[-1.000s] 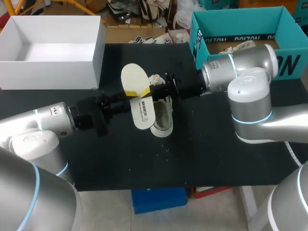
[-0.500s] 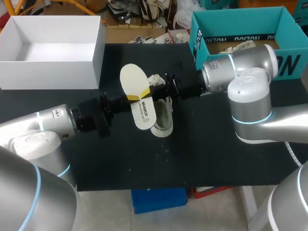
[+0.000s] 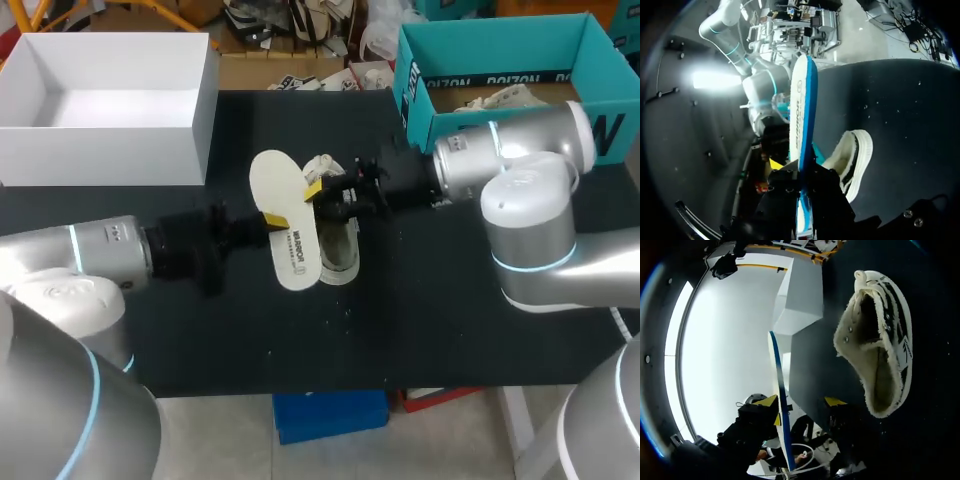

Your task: Take the shoe out of the shoebox, open the shoe tongue, remove and reinsert the insole, then place the shoe into the shoebox

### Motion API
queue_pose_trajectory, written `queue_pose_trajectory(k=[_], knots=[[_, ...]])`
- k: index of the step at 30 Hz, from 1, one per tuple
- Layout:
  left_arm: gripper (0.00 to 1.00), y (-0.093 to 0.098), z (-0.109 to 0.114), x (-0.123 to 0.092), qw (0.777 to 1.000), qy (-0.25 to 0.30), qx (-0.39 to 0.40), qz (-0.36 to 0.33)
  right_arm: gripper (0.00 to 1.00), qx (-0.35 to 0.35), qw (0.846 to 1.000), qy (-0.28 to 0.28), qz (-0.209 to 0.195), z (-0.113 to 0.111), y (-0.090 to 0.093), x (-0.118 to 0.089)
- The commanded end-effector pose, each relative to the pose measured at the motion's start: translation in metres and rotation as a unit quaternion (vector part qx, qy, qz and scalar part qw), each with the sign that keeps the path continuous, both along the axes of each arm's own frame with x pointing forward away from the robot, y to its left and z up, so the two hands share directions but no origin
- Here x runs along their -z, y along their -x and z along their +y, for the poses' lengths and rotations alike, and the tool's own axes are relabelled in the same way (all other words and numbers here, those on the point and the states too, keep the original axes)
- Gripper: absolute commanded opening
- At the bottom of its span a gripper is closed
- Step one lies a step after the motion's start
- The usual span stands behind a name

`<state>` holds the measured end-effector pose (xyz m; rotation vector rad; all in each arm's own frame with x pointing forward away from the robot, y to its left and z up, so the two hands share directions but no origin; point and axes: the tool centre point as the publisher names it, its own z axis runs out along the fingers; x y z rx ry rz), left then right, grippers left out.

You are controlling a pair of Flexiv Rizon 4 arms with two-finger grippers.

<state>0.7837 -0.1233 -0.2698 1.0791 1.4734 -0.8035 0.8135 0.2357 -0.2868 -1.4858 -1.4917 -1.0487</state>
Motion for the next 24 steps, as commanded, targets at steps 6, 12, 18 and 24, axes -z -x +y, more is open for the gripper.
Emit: queue_pose_trajectory(k=[6, 12, 18, 24], knots=[[0.0, 0.035, 0.021, 0.0, 0.991, -0.124, 0.019, 0.045, 1.0, 0.085, 0.992, 0.087, -0.02, -0.06, 0.043, -0.014], [0.0, 0.048, 0.027, 0.008, 0.985, -0.163, 0.022, 0.059, 1.0, 0.103, 0.977, 0.184, -0.036, -0.092, 0.063, -0.025], [0.0, 0.058, 0.025, 0.015, 0.978, -0.189, 0.052, 0.076, 1.0, 0.103, 0.977, 0.184, -0.036, -0.092, 0.063, -0.025], [0.0, 0.061, 0.023, 0.015, 0.974, -0.202, 0.065, 0.077, 1.0, 0.103, 0.977, 0.184, -0.036, -0.092, 0.063, -0.025]])
